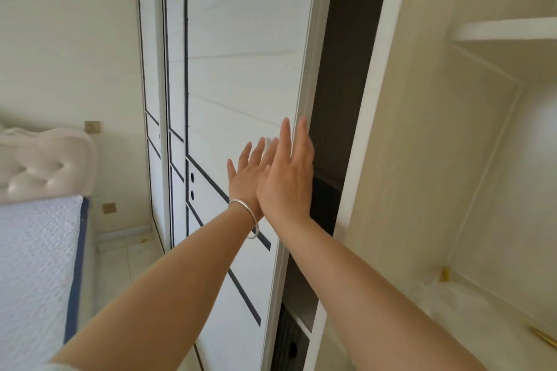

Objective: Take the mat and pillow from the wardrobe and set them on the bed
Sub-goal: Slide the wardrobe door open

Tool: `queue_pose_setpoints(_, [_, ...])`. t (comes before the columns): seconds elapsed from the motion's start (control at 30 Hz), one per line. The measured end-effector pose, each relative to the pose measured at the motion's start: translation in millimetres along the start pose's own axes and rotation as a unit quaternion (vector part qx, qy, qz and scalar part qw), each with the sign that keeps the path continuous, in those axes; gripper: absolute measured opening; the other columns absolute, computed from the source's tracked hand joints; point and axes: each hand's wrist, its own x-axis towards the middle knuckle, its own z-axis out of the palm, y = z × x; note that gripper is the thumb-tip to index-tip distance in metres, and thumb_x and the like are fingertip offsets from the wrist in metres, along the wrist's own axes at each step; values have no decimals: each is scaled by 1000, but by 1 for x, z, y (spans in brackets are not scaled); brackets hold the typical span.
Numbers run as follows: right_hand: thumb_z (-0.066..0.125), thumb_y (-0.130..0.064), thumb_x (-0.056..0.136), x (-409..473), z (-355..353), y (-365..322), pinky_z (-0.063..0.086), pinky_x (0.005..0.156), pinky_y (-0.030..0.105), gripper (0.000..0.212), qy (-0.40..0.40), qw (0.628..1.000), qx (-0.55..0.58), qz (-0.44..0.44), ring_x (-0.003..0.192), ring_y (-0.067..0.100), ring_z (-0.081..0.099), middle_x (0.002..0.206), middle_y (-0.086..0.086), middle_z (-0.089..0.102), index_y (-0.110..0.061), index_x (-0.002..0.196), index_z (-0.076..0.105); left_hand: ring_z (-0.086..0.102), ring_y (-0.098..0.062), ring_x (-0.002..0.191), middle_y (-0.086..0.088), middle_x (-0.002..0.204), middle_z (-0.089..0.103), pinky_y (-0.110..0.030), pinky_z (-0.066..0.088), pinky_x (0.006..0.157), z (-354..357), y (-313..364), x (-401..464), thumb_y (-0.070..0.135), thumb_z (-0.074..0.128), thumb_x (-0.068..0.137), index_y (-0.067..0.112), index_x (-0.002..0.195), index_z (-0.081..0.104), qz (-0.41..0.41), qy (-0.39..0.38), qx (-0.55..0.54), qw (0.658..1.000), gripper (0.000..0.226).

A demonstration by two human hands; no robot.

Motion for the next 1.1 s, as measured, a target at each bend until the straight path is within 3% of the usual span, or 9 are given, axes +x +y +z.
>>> queue_pose_setpoints(0.03, [58, 2, 84, 4, 14, 0, 5, 116, 15, 72, 32, 999, 31, 30, 140, 31, 20, 153, 28, 19, 7, 144, 19, -11, -20, 147, 4, 161, -6, -51, 3, 118, 1, -7, 6, 44, 39, 97, 29, 149, -6, 3, 0, 5, 1000, 71])
queue_pose_setpoints(0.13, [47, -24, 96, 26, 52, 0, 26, 113, 28, 66, 3, 985, 47, 168, 144, 20, 18, 159, 5, 12, -17, 150, 9, -13, -18, 147, 4, 160, -8, -50, 0, 118, 5, -29, 27, 41, 41, 96, 28, 149, -8, 8, 3, -2, 1000, 74])
queue_pose_setpoints(0.2, [46, -33, 96, 43, 73, 8, 33, 111, 35, 67, -23, 968, 83, 236, 143, 22, 23, 158, 4, 18, -19, 150, 10, -11, -18, 147, 4, 161, -7, -50, 1, 119, 11, -45, 42, 39, 43, 96, 27, 149, -7, 15, 9, 0, 1000, 75])
queue_pose_setpoints(0.3, [48, -31, 95, 59, 109, 20, 40, 106, 38, 63, -64, 948, 107, 294, 137, 26, 36, 154, 7, 28, -15, 148, 18, -5, -18, 148, 4, 161, -2, -50, 2, 119, 22, -71, 67, 40, 40, 96, 29, 150, -5, 22, 13, -23, 999, 71])
queue_pose_setpoints(0.43, [49, -35, 92, 73, 152, 33, 52, 87, 37, 52, -80, 949, 94, 290, 114, 26, 57, 133, 8, 53, -11, 137, 35, 4, -16, 148, 4, 161, 3, -46, 6, 120, 38, -106, 98, 38, 37, 96, 28, 150, -1, 30, 13, -97, 995, 66])
queue_pose_setpoints(0.6, [49, -35, 91, 97, 205, 35, 46, 64, 31, 37, -99, 954, 65, 276, 86, 23, 60, 108, 9, 59, -9, 117, 42, -4, -13, 147, -1, 161, -7, -19, -2, 113, 55, -143, 137, 29, 35, 100, 14, 150, -2, 76, 28, -124, 989, 65])
queue_pose_setpoints(0.73, [48, -40, 91, 115, 245, 38, 46, 64, 32, 41, -124, 956, 43, 263, 89, 26, 62, 107, 9, 61, -9, 117, 42, -7, -12, 147, -2, 160, -11, -21, 1, 117, 64, -177, 168, 26, 33, 100, 11, 150, -5, 85, 19, -115, 990, 64])
queue_pose_setpoints(0.93, [47, -42, 92, 139, 300, 41, 39, 63, 31, 42, -154, 962, 10, 227, 85, 21, 55, 108, 8, 60, -9, 117, 42, -1, -12, 147, -2, 160, -11, -30, 23, 117, 79, -220, 210, 19, 37, 98, 9, 149, -7, 71, 13, -138, 988, 68])
queue_pose_setpoints(1.1, [48, -44, 91, 156, 342, 49, 36, 66, 30, 42, -156, 969, -12, 189, 94, 27, 59, 107, 9, 61, -9, 113, 43, -9, -13, 147, -6, 159, -13, -20, 3, 118, 98, -250, 242, 19, 38, 97, 5, 147, -9, 63, 28, -105, 992, 70])
